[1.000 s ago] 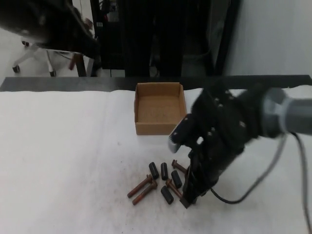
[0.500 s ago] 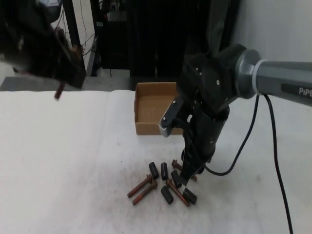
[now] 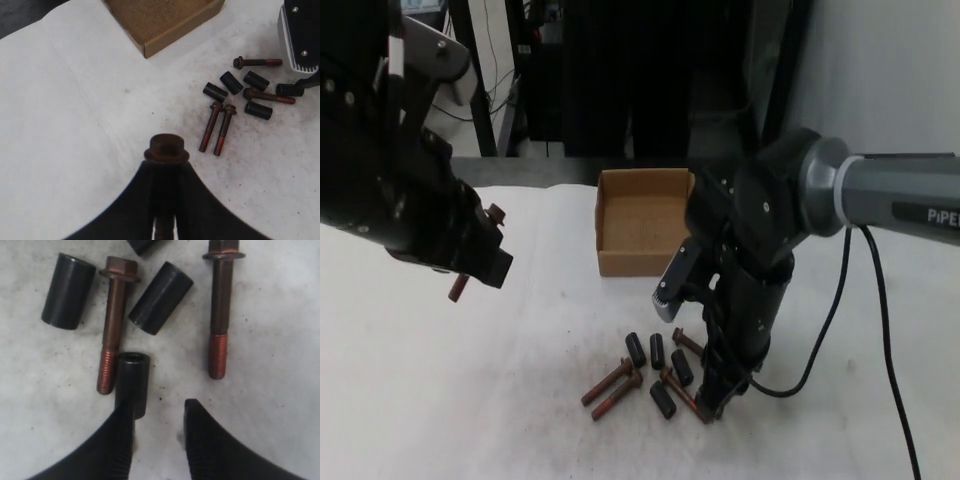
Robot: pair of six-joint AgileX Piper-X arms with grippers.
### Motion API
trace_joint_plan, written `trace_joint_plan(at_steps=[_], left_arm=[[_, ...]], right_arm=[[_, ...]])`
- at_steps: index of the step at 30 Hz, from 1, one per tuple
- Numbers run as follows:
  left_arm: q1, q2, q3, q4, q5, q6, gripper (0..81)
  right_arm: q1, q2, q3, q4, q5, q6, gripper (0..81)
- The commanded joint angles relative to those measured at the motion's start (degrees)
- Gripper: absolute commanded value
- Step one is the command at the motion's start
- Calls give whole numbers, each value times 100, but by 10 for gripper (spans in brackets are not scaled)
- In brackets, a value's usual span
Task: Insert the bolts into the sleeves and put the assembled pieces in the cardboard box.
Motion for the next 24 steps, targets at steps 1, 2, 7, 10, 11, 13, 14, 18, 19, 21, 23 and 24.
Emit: trace_joint_plan(at_steps=[1, 2, 7, 10, 11, 13, 14, 18, 19, 21, 23, 24], left_arm=[[15, -38, -15, -114, 33, -29, 2], [15, -38, -15, -114, 33, -29, 2], [15, -38, -15, -128, 33, -41, 2], [15, -38, -15, -193, 33, -41, 2], [15, -38, -15, -224, 33, -41, 2], [15, -38, -15, -242, 33, -41, 2], [15, -38, -15, -242, 33, -41, 2], [15, -38, -15, -242, 33, -41, 2], [15, -38, -15, -242, 33, -41, 2], [15, -38, -15, -242, 33, -41, 2], [15, -38, -15, -242, 33, -41, 2], [15, -38, -15, -242, 33, -41, 2]], right_arm=[[15, -67, 74, -218, 0, -44, 318], [29, -67, 101, -302, 0, -44, 318], [25, -67, 130, -639, -113, -44, 318], [25, -67, 130, -798, -211, -44, 318], [25, -67, 130, -804, -217, -44, 318], [25, -67, 130, -802, -234, -44, 318], [25, -67, 130, -788, -232, -44, 318], [25, -67, 130, -603, -246, -44, 318], [25, -67, 130, -508, -246, -44, 318], [25, -67, 130, -314, -246, -44, 318], [25, -67, 130, -138, -246, -44, 318], [25, -67, 130, -106, -246, -44, 318]])
